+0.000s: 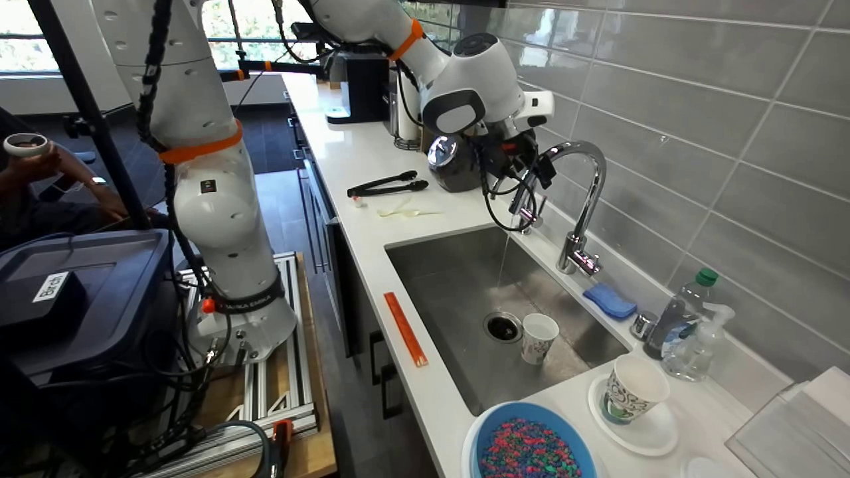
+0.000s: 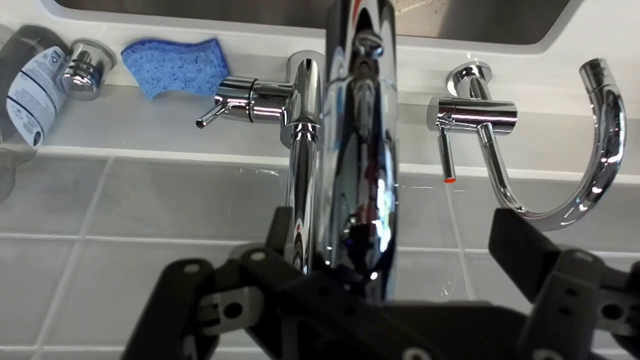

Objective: Turn the tap faucet to the left

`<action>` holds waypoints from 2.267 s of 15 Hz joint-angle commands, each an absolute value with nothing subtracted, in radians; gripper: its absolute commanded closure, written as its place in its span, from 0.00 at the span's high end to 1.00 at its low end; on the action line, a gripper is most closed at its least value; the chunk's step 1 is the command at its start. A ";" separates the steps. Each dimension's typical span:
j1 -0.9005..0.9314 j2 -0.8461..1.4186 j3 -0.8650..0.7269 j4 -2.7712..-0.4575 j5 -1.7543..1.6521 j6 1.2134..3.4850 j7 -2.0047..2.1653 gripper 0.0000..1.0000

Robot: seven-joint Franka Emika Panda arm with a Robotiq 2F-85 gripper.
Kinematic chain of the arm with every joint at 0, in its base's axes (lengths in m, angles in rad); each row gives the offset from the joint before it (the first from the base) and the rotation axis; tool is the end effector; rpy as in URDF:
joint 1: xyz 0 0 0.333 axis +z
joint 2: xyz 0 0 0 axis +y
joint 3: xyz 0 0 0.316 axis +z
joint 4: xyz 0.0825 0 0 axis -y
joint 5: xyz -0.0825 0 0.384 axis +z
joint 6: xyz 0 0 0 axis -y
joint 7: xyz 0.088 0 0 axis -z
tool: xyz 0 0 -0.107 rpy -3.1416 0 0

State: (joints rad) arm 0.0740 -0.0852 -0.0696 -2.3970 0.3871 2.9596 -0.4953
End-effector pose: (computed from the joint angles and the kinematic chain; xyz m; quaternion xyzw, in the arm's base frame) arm 0.5258 -0.0234 0.4204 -0.9430 -0.0662 -0.3257 0.0174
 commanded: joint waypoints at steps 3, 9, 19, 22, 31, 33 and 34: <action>0.078 -0.080 -0.057 -2.377 0.360 2.888 -0.481 1.00; 0.055 -0.097 -0.045 -2.390 0.286 2.857 -0.417 1.00; 0.022 -0.298 -0.010 -2.455 0.001 2.491 -0.168 1.00; 0.030 -0.378 0.025 -2.467 -0.021 2.309 -0.116 1.00; 0.056 -0.546 0.088 -2.683 0.008 2.323 0.036 1.00; 0.051 -0.577 0.104 -2.746 0.002 2.380 0.087 1.00; 0.048 -0.587 0.113 -2.767 0.001 2.401 0.115 1.00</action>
